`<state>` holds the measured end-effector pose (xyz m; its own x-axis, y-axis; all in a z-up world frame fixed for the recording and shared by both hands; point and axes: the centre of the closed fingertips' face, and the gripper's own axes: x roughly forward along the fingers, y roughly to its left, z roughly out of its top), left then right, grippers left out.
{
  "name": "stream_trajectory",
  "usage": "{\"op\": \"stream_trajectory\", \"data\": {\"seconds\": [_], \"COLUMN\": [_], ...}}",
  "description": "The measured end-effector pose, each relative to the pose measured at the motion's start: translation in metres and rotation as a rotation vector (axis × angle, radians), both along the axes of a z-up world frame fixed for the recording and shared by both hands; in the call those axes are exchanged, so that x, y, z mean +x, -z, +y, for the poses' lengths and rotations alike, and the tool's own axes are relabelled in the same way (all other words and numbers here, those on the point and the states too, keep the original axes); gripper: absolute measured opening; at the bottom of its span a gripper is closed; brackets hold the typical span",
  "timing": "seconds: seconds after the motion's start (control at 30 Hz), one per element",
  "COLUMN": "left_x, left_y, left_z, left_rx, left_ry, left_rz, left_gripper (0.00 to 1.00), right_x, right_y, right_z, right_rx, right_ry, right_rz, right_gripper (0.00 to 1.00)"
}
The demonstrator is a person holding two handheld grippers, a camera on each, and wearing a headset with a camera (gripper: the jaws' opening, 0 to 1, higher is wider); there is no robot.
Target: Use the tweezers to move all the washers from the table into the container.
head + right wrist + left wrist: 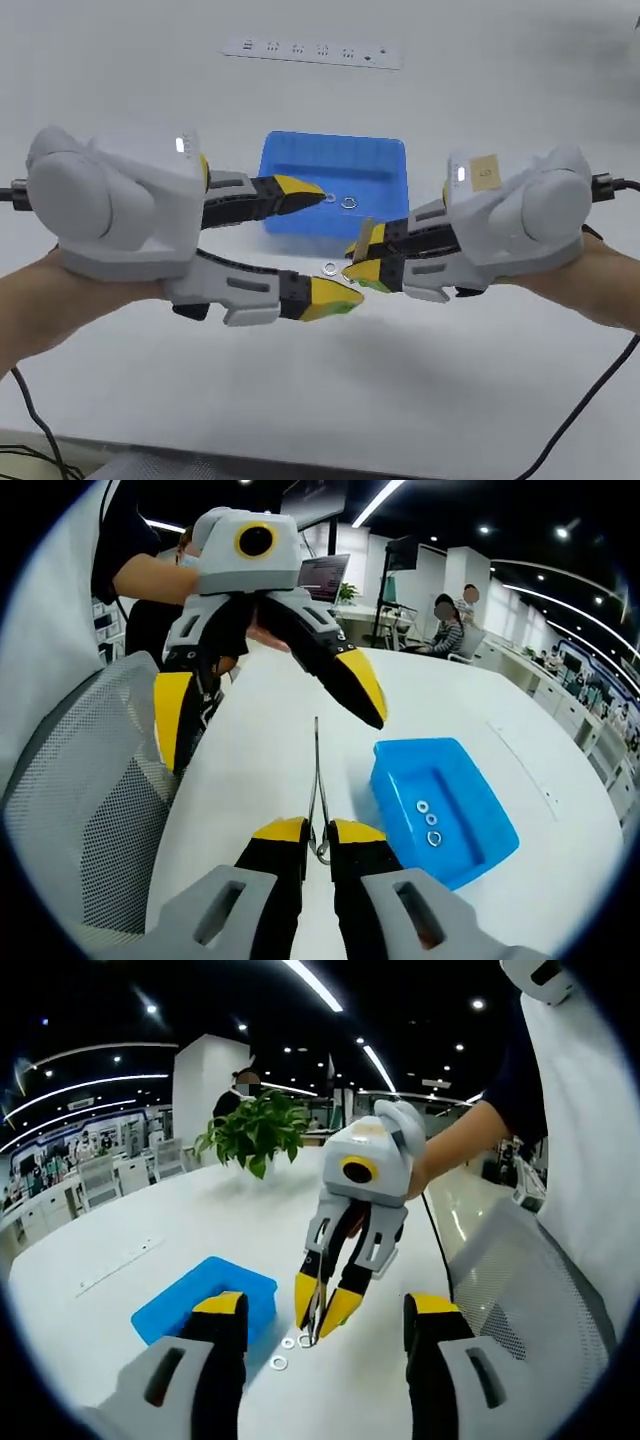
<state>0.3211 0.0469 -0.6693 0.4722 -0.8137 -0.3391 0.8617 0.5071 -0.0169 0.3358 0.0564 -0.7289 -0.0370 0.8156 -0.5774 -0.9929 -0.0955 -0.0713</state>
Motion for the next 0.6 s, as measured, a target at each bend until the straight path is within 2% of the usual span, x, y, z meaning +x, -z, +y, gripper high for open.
{"op": "stream_trajectory", "data": {"seconds": [0.07,0.2,0.33,0.43,0.6], "left_x": [-0.001,-0.002,-0.006,-0.008,-0.008], "left_y": [0.001,0.002,-0.007,-0.005,-0.001], "left_z": [0.003,0.013,0.017,0.021,0.027], "left_rx": [0.006,0.006,-0.078,-0.071,-0.079], "left_ry": [-0.017,-0.052,-0.079,-0.090,-0.119], "left_rz": [-0.003,-0.006,0.007,0.009,0.018], "left_gripper": [0.75,0.79,0.80,0.87,0.93], "right_x": [0.002,0.004,0.008,0.013,0.028], "right_y": [-0.003,-0.015,-0.028,-0.037,-0.051], "right_z": [-0.002,-0.003,-0.001,0.002,0.009], "right_rx": [-0.002,0.001,0.014,0.029,0.060], "right_ry": [-0.002,-0.006,-0.008,-0.006,0.017], "right_rz": [-0.009,-0.027,-0.045,-0.056,-0.068], "right_gripper": [0.10,0.10,0.10,0.10,0.10]}}
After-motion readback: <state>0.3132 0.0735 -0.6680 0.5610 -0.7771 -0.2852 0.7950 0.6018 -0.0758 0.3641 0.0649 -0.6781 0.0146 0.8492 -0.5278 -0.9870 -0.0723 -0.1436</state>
